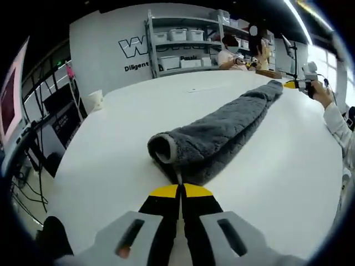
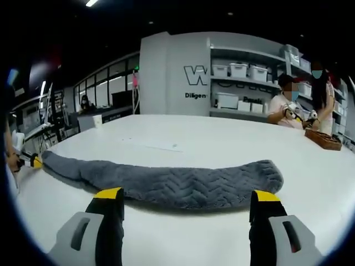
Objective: Open the folded towel by lifting each exposed corner and separating the folded layers until the towel lies flat within the target outline without major curled edges
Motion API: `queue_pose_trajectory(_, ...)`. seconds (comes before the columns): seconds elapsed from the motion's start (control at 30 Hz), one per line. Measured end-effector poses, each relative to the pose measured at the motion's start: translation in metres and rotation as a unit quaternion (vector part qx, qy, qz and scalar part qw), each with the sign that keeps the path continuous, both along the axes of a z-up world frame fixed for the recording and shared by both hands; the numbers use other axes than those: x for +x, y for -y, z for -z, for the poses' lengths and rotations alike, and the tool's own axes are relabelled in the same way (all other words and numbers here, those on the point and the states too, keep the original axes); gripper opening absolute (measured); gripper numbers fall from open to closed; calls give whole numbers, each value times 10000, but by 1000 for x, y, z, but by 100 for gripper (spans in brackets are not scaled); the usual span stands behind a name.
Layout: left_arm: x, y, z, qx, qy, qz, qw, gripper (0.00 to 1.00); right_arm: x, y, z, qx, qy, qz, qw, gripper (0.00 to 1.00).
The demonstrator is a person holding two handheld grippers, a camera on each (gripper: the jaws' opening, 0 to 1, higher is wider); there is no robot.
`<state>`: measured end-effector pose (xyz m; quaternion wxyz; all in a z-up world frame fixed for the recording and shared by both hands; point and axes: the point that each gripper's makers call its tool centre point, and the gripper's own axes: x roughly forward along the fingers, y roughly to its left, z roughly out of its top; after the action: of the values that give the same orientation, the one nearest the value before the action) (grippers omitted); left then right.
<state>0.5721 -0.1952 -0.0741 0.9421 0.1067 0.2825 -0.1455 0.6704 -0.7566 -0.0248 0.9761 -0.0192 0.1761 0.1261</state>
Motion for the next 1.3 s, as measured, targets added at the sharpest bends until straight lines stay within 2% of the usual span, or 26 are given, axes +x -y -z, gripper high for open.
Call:
queue_pose_trajectory(0.07,3,-6,1,111,44,-120,9999,0,0,0,0,4,0,7,10000,94)
queue_pose_trajectory(0.2,17,-20,-3,269,340,-479,9979,0,0,0,0,9,1,2,10000,94)
queue_pose_trajectory(0.27,22,-16,-13,186,655,-476,9965,1,0,-1,0,3,0,-9,10000,94)
queue_pose_trajectory(0.3,21,-13,-14,95,657,-444,9968,2,0,-1,0,9,-1,-8,10000,94)
queue_pose_trajectory(0.33,18,-5,-16,-119,589,-328,9977,9,0,-1,0,12,-2,-8,10000,94)
queue_pose_trajectory(0.4,16,2,-21,-393,577,-296,9971,33,0,1,-1,22,4,0,10000,94)
queue_pose_trajectory(0.43,16,1,-23,-364,580,-353,9970,50,0,1,-1,37,8,6,10000,94)
queue_pose_trajectory(0.47,15,2,-25,-308,552,-366,9973,59,0,1,-1,44,12,7,10000,94)
queue_pose_trajectory(0.5,14,2,-26,-205,548,-355,9977,63,0,1,-1,52,12,6,10000,94)
queue_pose_trajectory(0.53,13,4,-30,-129,588,-281,9978,63,0,1,-1,54,12,6,10000,94)
queue_pose_trajectory(0.6,13,12,-39,-348,720,-199,9966,65,0,1,-1,56,11,-8,10000,94)
queue_pose_trajectory(0.63,16,20,-48,-605,894,-138,9941,69,0,0,-2,55,17,-14,10000,94)
queue_pose_trajectory(0.67,17,23,-52,-702,946,-140,9929,73,0,0,-2,49,21,-18,10000,94)
queue_pose_trajectory(0.73,21,27,-57,-661,982,-127,9929,83,0,-1,-2,33,24,-29,10000,95)
queue_pose_trajectory(0.83,30,35,-60,-629,982,-54,9932,88,0,0,0,17,-6,-43,10000,96)
queue_pose_trajectory(1.03,49,50,-67,-792,1123,95,9905,99,0,3,2,1,-41,2,10000,97)
queue_pose_trajectory(1.2,63,49,-62,-799,1231,66,9891,99,1,6,3,-44,-64,33,10000,97)
queue_pose_trajectory(1.3,67,47,-56,-692,1218,41,9901,99,1,8,4,-107,-73,55,9999,96)
